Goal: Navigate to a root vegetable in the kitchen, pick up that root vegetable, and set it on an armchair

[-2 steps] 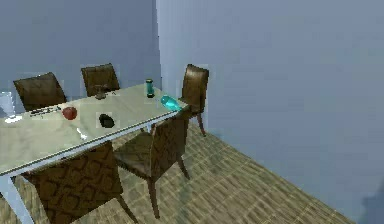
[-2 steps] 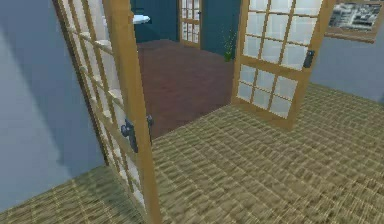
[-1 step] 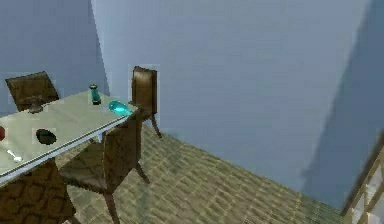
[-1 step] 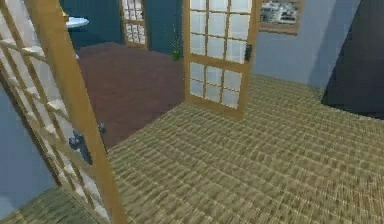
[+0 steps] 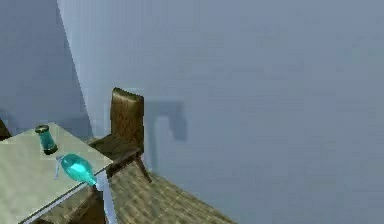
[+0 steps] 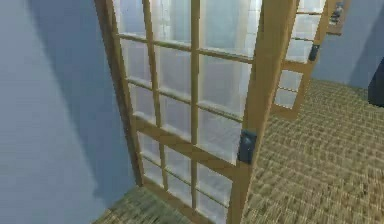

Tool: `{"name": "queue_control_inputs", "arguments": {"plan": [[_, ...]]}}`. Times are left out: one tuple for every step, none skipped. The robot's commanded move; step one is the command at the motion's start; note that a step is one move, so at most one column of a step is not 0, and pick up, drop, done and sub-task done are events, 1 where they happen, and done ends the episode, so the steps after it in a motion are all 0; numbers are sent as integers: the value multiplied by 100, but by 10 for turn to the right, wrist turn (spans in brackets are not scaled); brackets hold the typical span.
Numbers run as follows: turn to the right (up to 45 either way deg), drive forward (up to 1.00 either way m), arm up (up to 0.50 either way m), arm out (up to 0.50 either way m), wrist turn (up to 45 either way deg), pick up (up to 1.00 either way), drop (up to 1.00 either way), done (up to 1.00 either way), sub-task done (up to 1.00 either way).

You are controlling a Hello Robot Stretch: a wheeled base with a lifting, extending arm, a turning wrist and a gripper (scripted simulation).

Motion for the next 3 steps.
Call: {"name": "queue_control_inputs", "arguments": {"plan": [[-450, 0, 0, 0, 0, 0, 0, 0, 0], [-450, 0, 0, 0, 0, 0, 0, 0, 0], [-450, 0, 0, 0, 0, 0, 0, 0, 0]]}}
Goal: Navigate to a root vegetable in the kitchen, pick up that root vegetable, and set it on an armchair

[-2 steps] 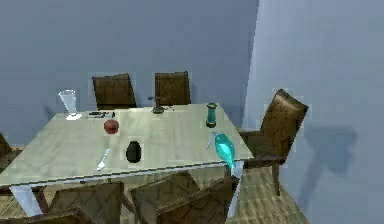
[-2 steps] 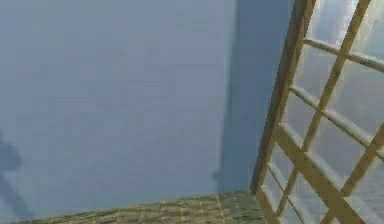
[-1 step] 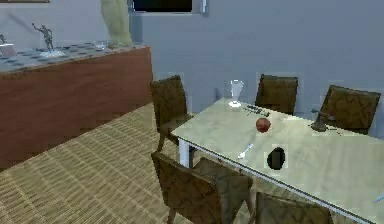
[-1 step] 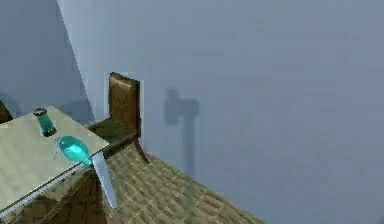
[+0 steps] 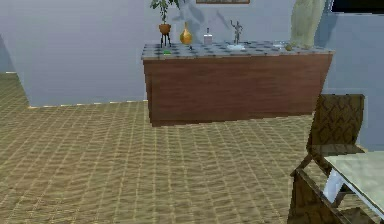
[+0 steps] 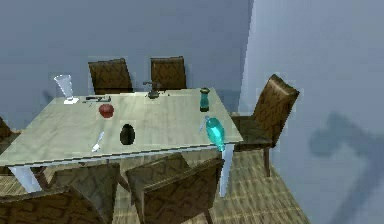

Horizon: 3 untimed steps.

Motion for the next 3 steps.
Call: {"name": "queue_control_inputs", "arguments": {"plan": [[-150, 0, 0, 0, 0, 0, 0, 0, 0], [330, 0, 0, 0, 0, 0, 0, 0, 0], [0, 50, 0, 0, 0, 0, 0, 0, 0]]}}
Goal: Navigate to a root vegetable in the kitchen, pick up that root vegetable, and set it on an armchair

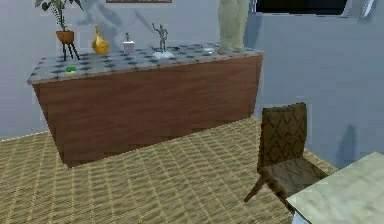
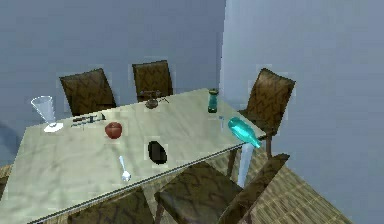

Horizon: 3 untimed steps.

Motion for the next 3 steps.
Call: {"name": "queue_control_inputs", "arguments": {"plan": [[0, 0, 50, 0, 0, 0, 0, 0, 0], [0, 0, 26, 0, 0, 0, 0, 0, 0], [0, 0, 0, 50, 0, 0, 0, 0, 0]]}}
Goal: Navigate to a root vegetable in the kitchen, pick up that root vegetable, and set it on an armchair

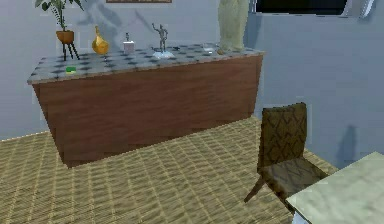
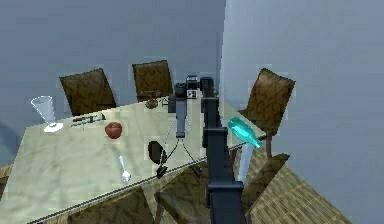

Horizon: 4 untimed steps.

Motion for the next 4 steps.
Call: {"name": "queue_control_inputs", "arguments": {"plan": [[0, 0, 0, 0, 450, 0, 0, 0, 0], [0, 0, 0, 0, 450, 0, 0, 0, 0], [0, 0, 0, 0, 450, 0, 0, 0, 0], [0, 0, -30, 0, 0, 0, 0, 0, 0]]}}
